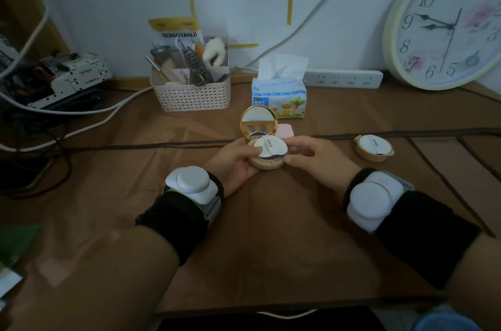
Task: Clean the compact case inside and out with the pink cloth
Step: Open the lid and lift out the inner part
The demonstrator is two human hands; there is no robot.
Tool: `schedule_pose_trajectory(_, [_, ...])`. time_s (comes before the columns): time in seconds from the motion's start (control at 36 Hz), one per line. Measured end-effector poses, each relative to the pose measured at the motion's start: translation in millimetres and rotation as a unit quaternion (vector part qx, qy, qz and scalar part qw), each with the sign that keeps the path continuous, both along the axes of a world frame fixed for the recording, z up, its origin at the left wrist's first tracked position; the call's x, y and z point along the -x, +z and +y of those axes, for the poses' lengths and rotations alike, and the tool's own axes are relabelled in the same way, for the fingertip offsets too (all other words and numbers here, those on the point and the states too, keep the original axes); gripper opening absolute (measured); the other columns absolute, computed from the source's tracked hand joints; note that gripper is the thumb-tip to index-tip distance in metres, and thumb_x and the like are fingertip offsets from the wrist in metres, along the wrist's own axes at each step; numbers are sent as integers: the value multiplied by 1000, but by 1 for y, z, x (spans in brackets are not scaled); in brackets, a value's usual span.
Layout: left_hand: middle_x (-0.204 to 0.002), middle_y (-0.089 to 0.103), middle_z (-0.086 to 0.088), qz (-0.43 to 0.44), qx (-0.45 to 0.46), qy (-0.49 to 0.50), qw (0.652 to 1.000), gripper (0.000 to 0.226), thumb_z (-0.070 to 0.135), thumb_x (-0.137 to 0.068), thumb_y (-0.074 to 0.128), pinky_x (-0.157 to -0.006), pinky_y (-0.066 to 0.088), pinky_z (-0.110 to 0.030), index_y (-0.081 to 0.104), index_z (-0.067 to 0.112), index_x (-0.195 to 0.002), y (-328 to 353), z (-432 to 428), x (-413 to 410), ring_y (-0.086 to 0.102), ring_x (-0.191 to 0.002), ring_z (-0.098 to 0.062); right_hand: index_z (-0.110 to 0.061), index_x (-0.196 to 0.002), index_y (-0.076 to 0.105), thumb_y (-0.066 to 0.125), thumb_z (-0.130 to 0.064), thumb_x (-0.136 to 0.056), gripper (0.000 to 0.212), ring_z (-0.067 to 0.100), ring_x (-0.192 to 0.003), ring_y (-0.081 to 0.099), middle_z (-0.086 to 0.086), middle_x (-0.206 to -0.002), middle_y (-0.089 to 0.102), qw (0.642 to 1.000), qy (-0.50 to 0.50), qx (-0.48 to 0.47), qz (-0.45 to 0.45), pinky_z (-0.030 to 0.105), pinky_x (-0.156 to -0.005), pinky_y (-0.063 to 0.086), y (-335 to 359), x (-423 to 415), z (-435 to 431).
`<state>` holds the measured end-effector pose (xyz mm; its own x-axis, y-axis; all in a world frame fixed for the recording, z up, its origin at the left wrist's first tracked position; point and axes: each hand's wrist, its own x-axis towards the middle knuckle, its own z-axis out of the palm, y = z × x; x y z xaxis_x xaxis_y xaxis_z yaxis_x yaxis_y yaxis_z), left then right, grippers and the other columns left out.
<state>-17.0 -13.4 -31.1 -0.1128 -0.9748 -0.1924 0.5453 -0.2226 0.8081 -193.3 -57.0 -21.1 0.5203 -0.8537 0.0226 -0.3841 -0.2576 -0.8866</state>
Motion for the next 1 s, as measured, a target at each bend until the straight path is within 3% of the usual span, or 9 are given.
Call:
schedule_pose_trajectory(0.08, [-114, 63, -12, 12, -4, -13, 1000, 40, 0, -88, 39, -83, 55, -32, 48, 4, -127, 0, 0, -2, 62, -102, -23, -27, -108, 64, 53, -3, -85, 35, -1, -79, 57, -10, -91, 65, 997, -11, -76, -6, 10, -63, 46, 8, -2, -2])
schedule_pose_trajectory(0.17, [-113, 65, -11, 23, -13, -35, 999, 39, 3, -86, 39, -79, 58, -37, 53, 9, -122, 0, 1, -5, 63, -102, -24, -27, -96, 68, 50, -2, -86, 32, 5, -76, 54, -3, -87, 62, 991, -45, -127, -18, 17, -65, 46, 15, -3, -3])
schedule_pose_trajectory(0.25, [-117, 62, -12, 12, -9, -39, 999, 44, 1, -84, 41, -76, 58, -38, 49, 9, -127, 0, 2, -4, 62, -103, -25, -9, -109, 66, 51, -2, -88, 27, 9, -71, 50, 3, -81, 57, 976, -78, -197, -38, 18, -63, 45, 20, -5, -1])
schedule_pose_trajectory(0.31, [-120, 59, -13, -7, -3, -29, 1000, 48, -4, -85, 43, -74, 58, -37, 45, 9, -131, 0, 2, -2, 61, -104, -25, -4, -114, 62, 52, -3, -88, 28, 10, -74, 51, 5, -89, 58, 966, -91, -236, -45, 20, -64, 46, 24, -7, -1])
schedule_pose_trajectory(0.39, [-119, 58, -12, -34, 16, -15, 999, 51, -15, -81, 47, -76, 58, -34, 47, 10, -126, -1, 2, 1, 60, -104, -24, -1, -120, 56, 54, -7, -88, 33, 13, -81, 54, 9, -103, 58, 950, -108, -288, -55, 23, -71, 49, 29, -9, -1])
schedule_pose_trajectory(0.47, [-119, 58, -11, -53, 31, -14, 998, 58, -22, -76, 49, -83, 56, -33, 47, 13, -123, -2, 2, 3, 58, -109, -24, -5, -123, 53, 55, -10, -89, 35, 13, -81, 54, 5, -94, 58, 940, -108, -318, -61, 25, -76, 49, 31, -10, -4])
schedule_pose_trajectory(0.69, [-130, 49, -16, -103, 58, -22, 993, 70, -27, -76, 44, -98, 45, -39, 36, 6, -137, -5, 3, 3, 50, -119, -27, -12, -99, 58, 59, -21, -86, 15, 10, -74, 53, 0, -84, 57, 938, -107, -326, -51, 21, -62, 47, 38, -18, -7])
schedule_pose_trajectory(0.89, [-125, 54, -14, -123, 51, -23, 991, 65, -25, -77, 46, -93, 49, -32, 39, 4, -135, -7, 2, 2, 55, -112, -25, -14, -109, 57, 62, -24, -85, 27, 13, -81, 56, 1, -88, 60, 948, -94, -303, -21, 23, -75, 49, 41, -20, -10])
schedule_pose_trajectory(1.0, [-117, 57, -11, -122, 58, -32, 990, 62, -23, -78, 46, -85, 53, -26, 41, 4, -134, -7, 2, 1, 59, -102, -20, -15, -113, 59, 66, -36, -79, 40, 12, -80, 56, 1, -93, 61, 959, -90, -267, 17, 23, -70, 47, 37, -26, -12])
